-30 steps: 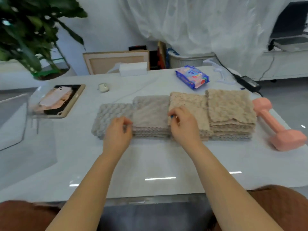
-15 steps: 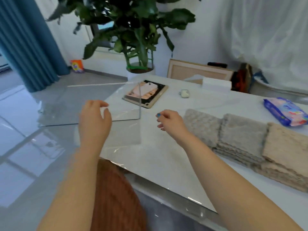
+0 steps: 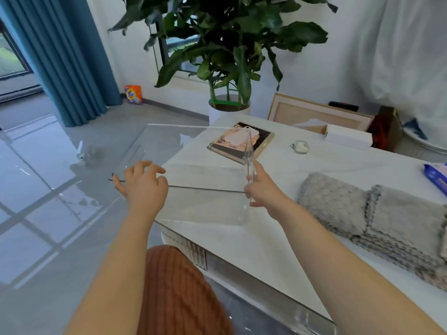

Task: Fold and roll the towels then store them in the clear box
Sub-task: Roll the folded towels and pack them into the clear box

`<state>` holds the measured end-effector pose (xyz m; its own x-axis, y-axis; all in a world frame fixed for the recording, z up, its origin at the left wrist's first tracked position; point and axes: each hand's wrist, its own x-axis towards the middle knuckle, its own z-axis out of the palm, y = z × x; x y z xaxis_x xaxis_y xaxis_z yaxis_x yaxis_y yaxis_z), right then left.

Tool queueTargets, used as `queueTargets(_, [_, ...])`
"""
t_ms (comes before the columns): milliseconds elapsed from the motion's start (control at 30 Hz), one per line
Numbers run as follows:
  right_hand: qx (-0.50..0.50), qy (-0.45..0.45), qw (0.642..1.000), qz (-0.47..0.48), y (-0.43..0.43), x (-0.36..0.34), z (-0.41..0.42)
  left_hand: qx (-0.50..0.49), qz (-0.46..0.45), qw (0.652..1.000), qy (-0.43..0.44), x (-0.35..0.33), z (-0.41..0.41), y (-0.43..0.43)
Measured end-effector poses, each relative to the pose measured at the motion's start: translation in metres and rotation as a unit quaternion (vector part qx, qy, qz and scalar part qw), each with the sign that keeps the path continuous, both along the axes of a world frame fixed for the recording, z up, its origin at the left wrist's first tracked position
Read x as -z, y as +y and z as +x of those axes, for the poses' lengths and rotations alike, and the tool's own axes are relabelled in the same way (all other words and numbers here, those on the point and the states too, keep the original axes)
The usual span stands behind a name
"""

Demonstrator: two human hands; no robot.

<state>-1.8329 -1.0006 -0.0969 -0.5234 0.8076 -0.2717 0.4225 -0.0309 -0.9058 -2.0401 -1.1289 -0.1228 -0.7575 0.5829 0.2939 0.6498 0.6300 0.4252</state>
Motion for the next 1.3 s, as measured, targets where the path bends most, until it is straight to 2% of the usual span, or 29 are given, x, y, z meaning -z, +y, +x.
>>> queueTargets(133, [0.048,0.009,0.998,0.039,-0.016,0.011,0.018,0.040,0.028,0.998,-0.026,-0.001,-0.001,0.011])
queueTargets(233, [0.105,-0.004,0.994,0.037,-0.016,0.018,0.037,-0.046,0.109,0.989,-0.090,0.000,0.003,0.016])
queueTargets(300, [0.131,0.001,0.991,0.020,-0.011,0.015,0.057,-0.097,0.200,0.963,-0.154,0.003,0.000,0.011])
queueTargets(367, [0.145,0.006,0.989,0.006,-0.006,0.010,0.082,-0.055,0.247,0.927,-0.276,0.009,-0.004,0.011])
queueTargets(433, [0.157,0.005,0.987,0.016,-0.005,0.004,0.110,-0.009,0.225,0.864,-0.450,0.005,0.003,0.017])
queueTargets(467, [0.161,0.000,0.987,0.024,-0.006,0.003,0.122,0.014,0.191,0.846,-0.498,0.002,0.011,0.019])
queueTargets(500, [0.164,-0.007,0.986,0.029,-0.007,0.002,0.135,0.038,0.157,0.843,-0.514,0.000,0.019,0.019])
queueTargets(600, [0.155,-0.026,0.987,0.022,-0.010,0.003,0.163,0.086,0.070,0.860,-0.498,-0.004,0.032,0.020])
queueTargets(767, [0.109,-0.025,0.993,0.024,-0.015,-0.001,0.183,0.132,-0.094,0.897,-0.412,-0.023,0.039,0.016])
queueTargets(867, [0.079,-0.038,0.996,0.013,-0.015,-0.002,0.194,0.149,-0.108,0.898,-0.400,-0.029,0.043,0.019])
queueTargets(900, [0.069,-0.037,0.997,0.002,-0.014,-0.004,0.198,0.144,-0.103,0.907,-0.381,-0.030,0.046,0.024])
queueTargets(1000, [0.054,-0.033,0.998,-0.030,-0.007,-0.018,0.207,0.115,-0.147,0.958,-0.217,-0.037,0.066,0.050])
queueTargets(1100, [0.110,-0.037,0.993,-0.014,0.014,-0.031,0.233,0.117,-0.149,0.981,-0.046,-0.055,0.115,0.085])
queueTargets(1167, [0.150,-0.064,0.986,0.036,0.035,-0.035,0.254,0.206,-0.114,0.972,-0.002,-0.064,0.153,0.114])
queueTargets(1300, [0.164,-0.234,0.947,0.148,0.085,-0.035,0.303,0.425,-0.131,0.895,0.040,-0.069,0.253,0.176])
